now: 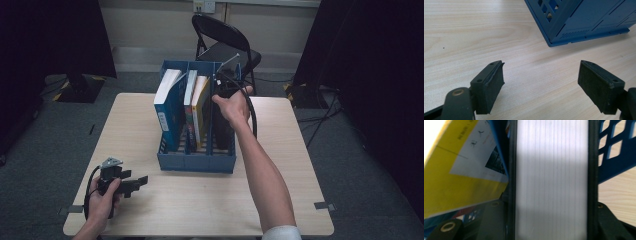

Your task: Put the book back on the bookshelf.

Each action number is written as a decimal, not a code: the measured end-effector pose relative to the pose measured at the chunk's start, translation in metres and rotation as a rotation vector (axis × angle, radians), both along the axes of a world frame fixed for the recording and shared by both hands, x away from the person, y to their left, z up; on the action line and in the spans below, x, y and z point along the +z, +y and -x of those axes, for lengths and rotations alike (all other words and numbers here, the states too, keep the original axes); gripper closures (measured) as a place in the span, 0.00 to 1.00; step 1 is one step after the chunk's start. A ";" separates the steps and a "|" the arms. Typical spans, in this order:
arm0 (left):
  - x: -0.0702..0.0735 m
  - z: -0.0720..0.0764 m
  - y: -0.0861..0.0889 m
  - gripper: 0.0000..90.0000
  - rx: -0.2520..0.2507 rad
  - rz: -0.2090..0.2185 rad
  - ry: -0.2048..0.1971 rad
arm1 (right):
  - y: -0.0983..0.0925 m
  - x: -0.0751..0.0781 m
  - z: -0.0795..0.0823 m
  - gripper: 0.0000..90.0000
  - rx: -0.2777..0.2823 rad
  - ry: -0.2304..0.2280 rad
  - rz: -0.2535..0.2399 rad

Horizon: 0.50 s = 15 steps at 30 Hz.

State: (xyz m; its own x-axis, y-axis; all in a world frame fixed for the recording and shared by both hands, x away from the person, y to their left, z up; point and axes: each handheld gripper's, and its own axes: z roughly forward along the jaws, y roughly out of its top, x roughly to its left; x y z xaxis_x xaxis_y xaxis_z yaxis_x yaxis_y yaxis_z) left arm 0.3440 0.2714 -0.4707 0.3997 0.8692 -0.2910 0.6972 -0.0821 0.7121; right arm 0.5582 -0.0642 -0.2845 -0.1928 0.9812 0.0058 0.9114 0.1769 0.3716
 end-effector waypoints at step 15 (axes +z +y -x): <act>0.000 -0.001 -0.001 0.23 -0.011 -0.014 0.003 | 0.004 -0.028 0.000 0.59 -0.006 -0.001 0.012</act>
State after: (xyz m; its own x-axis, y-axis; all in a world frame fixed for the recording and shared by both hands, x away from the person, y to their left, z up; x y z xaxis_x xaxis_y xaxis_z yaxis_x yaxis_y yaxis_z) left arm 0.3451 0.2702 -0.4709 0.4087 0.8687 -0.2798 0.6982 -0.1002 0.7088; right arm 0.5578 -0.0600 -0.3124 -0.1871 0.9823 -0.0061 0.9120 0.1760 0.3705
